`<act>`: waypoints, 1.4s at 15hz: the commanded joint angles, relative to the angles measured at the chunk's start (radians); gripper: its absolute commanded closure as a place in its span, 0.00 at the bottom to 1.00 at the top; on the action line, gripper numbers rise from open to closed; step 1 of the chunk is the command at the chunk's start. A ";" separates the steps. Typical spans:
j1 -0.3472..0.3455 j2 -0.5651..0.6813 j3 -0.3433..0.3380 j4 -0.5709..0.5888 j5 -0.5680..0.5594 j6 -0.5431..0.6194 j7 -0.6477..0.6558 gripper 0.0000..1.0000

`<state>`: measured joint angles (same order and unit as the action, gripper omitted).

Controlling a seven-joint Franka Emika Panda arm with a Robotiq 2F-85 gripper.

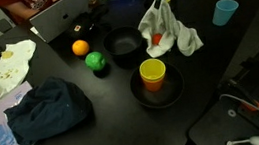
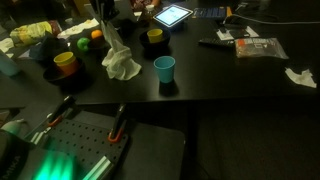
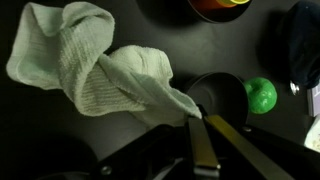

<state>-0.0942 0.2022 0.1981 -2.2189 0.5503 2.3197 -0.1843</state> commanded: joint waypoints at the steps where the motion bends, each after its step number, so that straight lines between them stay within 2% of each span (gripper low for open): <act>1: 0.045 -0.108 -0.044 -0.003 -0.001 -0.036 0.023 0.99; 14: 0.100 -0.348 -0.132 0.000 -0.052 -0.004 0.113 0.99; 18: 0.105 -0.363 -0.133 -0.012 -0.134 -0.002 0.174 0.99; 21: 0.104 -0.330 -0.129 -0.043 -0.222 0.012 0.215 0.99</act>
<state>-0.0068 -0.1342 0.0783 -2.2297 0.4011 2.3050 -0.0198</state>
